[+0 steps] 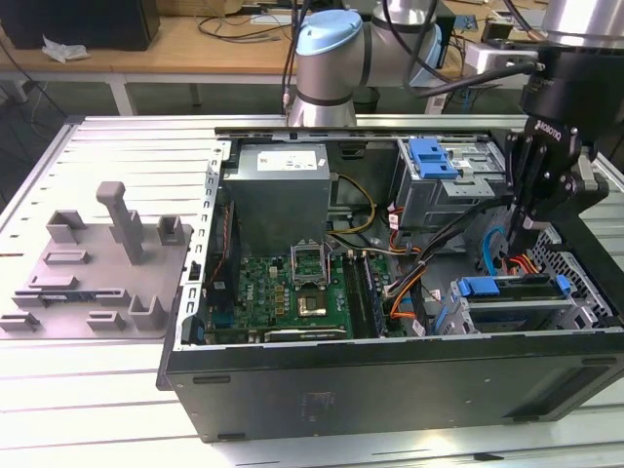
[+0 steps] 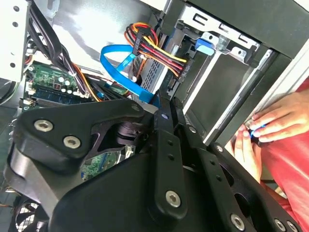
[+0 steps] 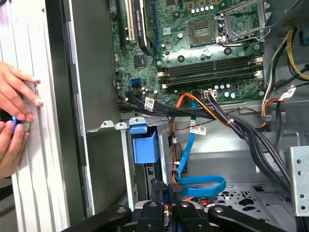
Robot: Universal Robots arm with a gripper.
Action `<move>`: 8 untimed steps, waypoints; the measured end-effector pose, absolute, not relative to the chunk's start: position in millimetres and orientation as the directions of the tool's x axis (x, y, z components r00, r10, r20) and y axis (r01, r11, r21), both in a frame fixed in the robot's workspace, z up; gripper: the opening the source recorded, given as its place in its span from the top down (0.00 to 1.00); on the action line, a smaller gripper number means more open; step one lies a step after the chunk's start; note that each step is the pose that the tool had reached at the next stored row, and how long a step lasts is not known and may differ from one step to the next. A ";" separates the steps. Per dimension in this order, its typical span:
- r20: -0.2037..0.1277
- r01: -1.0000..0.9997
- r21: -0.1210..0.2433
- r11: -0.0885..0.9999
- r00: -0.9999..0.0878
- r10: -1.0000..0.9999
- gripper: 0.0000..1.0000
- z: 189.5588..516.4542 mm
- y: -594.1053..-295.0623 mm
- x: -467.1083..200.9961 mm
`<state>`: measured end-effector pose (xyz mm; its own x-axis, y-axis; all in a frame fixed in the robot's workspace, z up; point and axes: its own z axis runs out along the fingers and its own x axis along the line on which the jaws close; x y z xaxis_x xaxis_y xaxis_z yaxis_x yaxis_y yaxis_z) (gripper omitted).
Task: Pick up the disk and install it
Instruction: 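Insert the second disk wire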
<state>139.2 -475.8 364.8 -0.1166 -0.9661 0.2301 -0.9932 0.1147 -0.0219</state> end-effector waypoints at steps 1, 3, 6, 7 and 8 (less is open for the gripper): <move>0.224 -0.993 -0.021 0.115 -0.117 -0.968 0.84 364.8 -477.0 139.2; 0.212 -0.993 -0.020 0.115 -0.117 -0.970 0.84 364.8 -479.7 139.2; 0.194 -0.993 -0.018 0.115 -0.117 -0.974 0.84 364.8 -483.4 139.2; 0.187 -0.993 -0.017 0.115 -0.117 -0.975 0.84 364.8 -484.8 139.2; 0.180 -0.993 -0.016 0.116 -0.117 -0.977 0.84 364.8 -486.2 139.2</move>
<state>139.2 -486.2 364.8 -0.1166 -0.9768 0.1796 -0.9932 0.1157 -0.0160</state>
